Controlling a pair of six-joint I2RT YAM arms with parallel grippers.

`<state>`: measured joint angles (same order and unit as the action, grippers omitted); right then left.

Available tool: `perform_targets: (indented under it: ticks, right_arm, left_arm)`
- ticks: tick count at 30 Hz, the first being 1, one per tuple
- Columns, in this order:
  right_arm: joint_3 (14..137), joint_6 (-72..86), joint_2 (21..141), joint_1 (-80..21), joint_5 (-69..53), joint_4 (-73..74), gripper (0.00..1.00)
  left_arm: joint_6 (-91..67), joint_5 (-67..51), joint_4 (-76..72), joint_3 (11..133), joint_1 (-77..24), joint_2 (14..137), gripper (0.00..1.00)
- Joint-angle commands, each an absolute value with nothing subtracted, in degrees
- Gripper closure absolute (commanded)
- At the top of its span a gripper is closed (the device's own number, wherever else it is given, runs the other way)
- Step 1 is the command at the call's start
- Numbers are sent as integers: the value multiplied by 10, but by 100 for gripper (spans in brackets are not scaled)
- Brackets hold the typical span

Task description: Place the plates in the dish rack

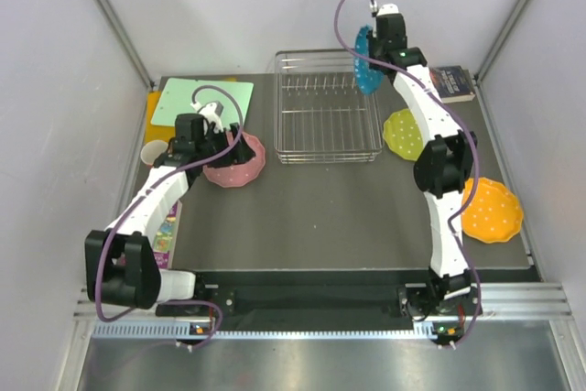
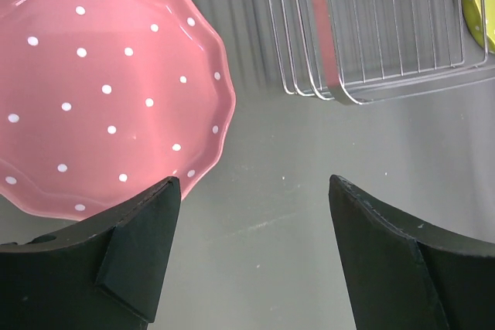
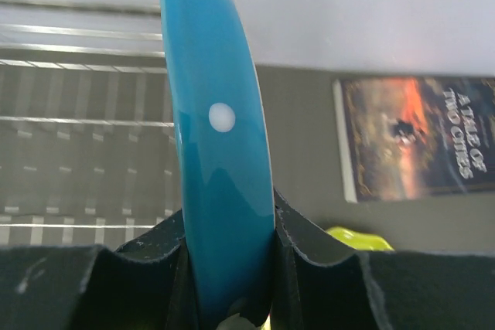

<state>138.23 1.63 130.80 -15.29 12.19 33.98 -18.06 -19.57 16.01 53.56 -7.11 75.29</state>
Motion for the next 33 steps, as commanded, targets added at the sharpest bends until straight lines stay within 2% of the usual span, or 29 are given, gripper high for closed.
perform_targets:
  ticks: [1, 15, 33]
  right_arm:
    - [1447, -18, 1290, -148, 214, 260, 100]
    - [1413, -46, 1310, -168, 230, 256, 100]
    - [1380, -30, 1293, -192, 231, 272, 100]
  left_arm:
    - [-171, -191, 140, 572, -64, 765, 18]
    - [-184, -211, 149, 612, -64, 812, 18]
    - [-207, -211, 127, 590, -63, 808, 17]
